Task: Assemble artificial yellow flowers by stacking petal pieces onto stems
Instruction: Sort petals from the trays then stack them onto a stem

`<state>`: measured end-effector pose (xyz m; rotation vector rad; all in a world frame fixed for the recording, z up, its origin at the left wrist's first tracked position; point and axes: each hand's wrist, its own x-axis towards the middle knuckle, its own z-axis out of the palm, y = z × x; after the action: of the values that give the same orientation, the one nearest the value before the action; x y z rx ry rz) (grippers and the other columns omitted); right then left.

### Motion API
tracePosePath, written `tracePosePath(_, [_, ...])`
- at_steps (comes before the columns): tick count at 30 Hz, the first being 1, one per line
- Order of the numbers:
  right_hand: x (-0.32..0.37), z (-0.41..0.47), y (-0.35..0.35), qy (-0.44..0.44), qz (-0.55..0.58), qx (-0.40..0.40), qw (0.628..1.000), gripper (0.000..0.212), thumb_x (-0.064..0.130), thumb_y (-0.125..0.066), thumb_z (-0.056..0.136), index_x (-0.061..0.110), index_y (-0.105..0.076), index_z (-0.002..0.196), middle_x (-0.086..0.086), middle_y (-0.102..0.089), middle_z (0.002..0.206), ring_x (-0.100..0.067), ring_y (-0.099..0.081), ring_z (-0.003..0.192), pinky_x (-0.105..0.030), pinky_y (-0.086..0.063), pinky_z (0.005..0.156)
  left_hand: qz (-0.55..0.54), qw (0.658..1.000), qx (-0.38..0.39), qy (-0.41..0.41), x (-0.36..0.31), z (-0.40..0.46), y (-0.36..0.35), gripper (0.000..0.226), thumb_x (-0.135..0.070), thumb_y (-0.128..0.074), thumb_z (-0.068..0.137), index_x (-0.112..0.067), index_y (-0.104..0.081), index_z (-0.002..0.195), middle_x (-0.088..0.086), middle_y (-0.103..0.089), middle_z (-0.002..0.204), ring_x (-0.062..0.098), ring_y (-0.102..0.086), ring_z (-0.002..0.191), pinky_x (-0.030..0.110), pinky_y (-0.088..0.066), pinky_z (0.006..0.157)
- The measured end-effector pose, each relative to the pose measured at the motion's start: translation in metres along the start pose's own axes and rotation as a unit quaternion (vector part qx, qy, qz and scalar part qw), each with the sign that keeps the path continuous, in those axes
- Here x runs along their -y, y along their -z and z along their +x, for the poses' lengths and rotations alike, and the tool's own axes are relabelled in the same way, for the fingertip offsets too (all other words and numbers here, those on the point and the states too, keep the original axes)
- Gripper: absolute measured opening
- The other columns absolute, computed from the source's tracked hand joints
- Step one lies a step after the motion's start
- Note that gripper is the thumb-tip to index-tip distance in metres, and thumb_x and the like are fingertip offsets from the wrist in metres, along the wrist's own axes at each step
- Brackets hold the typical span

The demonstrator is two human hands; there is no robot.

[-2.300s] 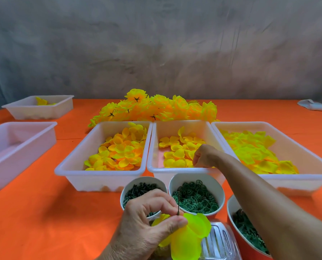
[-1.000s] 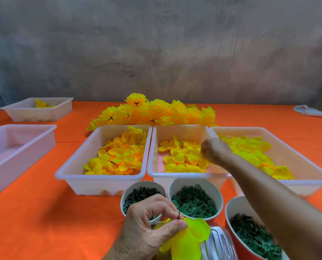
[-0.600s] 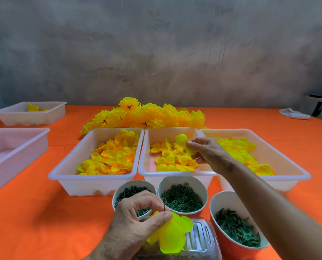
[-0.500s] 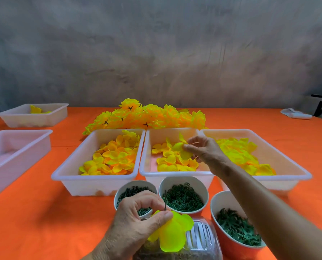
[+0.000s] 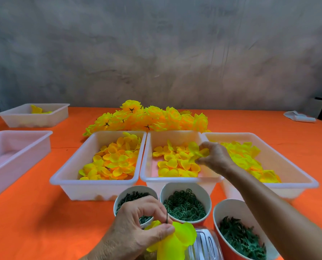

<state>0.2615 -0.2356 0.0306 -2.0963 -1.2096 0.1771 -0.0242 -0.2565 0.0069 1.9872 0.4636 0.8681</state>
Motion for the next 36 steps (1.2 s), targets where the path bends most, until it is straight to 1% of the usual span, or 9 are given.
tracePosePath(9, [0.011,0.028,0.011,0.009,-0.320,0.247,0.915,0.062,0.016,-0.081,0.068,0.026,-0.060,0.126,-0.004,-0.062,0.124,-0.020,-0.059,0.110,-0.024,-0.046,0.078,-0.058,0.993,0.092,0.042,-0.010,0.017,0.015,0.014,-0.023,-0.079,0.075,-0.032,-0.074,0.066,-0.001,-0.069,0.082,0.009,-0.066,0.080,0.017,-0.047,0.076])
tracePosePath(13, [0.030,0.041,0.003,-0.002,-0.292,0.345,0.892,0.072,0.017,-0.078,0.074,0.021,-0.047,0.138,-0.002,-0.051,0.138,-0.019,-0.054,0.120,-0.027,-0.048,0.091,-0.034,0.951,0.288,0.104,0.000,0.018,0.009,0.043,-0.008,-0.072,0.076,-0.029,-0.065,0.040,-0.004,-0.061,0.059,0.005,-0.056,0.067,0.014,-0.046,0.067])
tracePosePath(15, [0.038,0.046,-0.004,0.011,-0.278,0.327,0.903,0.065,0.021,-0.074,0.079,0.021,-0.047,0.138,-0.002,-0.049,0.141,-0.020,-0.052,0.123,-0.029,-0.046,0.095,-0.091,0.960,0.232,0.124,0.006,0.033,0.013,0.008,-0.021,-0.075,0.075,-0.025,-0.075,0.068,-0.003,-0.068,0.072,0.008,-0.063,0.077,0.018,-0.048,0.075])
tracePosePath(18, [0.044,0.051,-0.018,0.059,-0.265,0.260,0.927,0.049,0.027,-0.065,0.087,0.020,-0.053,0.134,-0.004,-0.052,0.138,-0.022,-0.050,0.125,-0.029,-0.041,0.098,0.013,0.950,0.313,0.013,0.019,0.023,0.015,0.040,-0.015,-0.058,0.090,0.011,-0.056,0.121,-0.004,-0.066,0.053,-0.003,-0.063,0.057,0.009,-0.047,0.063])
tracePosePath(20, [0.044,0.052,-0.028,0.071,-0.250,0.236,0.936,0.043,0.028,-0.063,0.089,0.019,-0.056,0.131,-0.005,-0.053,0.137,-0.023,-0.049,0.125,-0.028,-0.039,0.098,0.048,0.945,0.324,0.002,0.020,0.022,0.017,0.060,-0.017,-0.068,0.077,0.015,-0.050,0.125,-0.001,-0.067,0.056,-0.001,-0.064,0.059,0.009,-0.048,0.066])
tracePosePath(23, [0.040,0.049,-0.040,0.083,-0.191,0.218,0.953,0.035,0.024,-0.066,0.086,0.019,-0.064,0.121,-0.004,-0.059,0.131,-0.022,-0.055,0.118,-0.028,-0.043,0.093,-0.037,0.984,0.173,0.027,0.018,0.025,0.032,0.024,-0.017,-0.070,0.082,-0.005,-0.073,0.102,0.008,-0.070,0.103,0.020,-0.064,0.098,0.024,-0.045,0.092])
tracePosePath(26, [0.039,0.044,-0.050,0.097,-0.142,0.236,0.956,0.039,0.025,-0.077,0.076,0.022,-0.068,0.114,0.000,-0.064,0.123,-0.016,-0.058,0.112,-0.022,-0.041,0.080,-0.103,0.991,0.062,0.055,0.026,0.035,0.035,0.013,-0.022,-0.071,0.076,-0.023,-0.077,0.087,0.003,-0.072,0.093,0.016,-0.067,0.093,0.025,-0.050,0.082])
tracePosePath(30, [0.033,0.037,-0.079,0.141,-0.268,0.300,0.904,0.056,0.024,-0.073,0.079,0.021,-0.054,0.132,-0.008,-0.053,0.132,-0.025,-0.052,0.119,-0.027,-0.041,0.090,0.031,0.990,-0.118,0.069,0.038,0.078,0.037,0.024,-0.001,-0.067,0.082,-0.022,-0.074,0.074,-0.005,-0.074,0.078,0.006,-0.067,0.077,0.016,-0.049,0.071])
tracePosePath(36, [0.017,0.044,-0.078,0.068,-0.205,0.193,0.957,0.032,0.034,-0.079,0.071,0.014,-0.054,0.068,-0.010,-0.053,0.077,-0.020,-0.048,0.076,-0.031,-0.028,0.061,0.243,0.963,-0.095,0.061,0.063,0.133,0.031,0.014,-0.008,-0.063,0.083,-0.013,-0.074,0.091,0.003,-0.070,0.096,0.014,-0.060,0.083,0.024,-0.046,0.078])
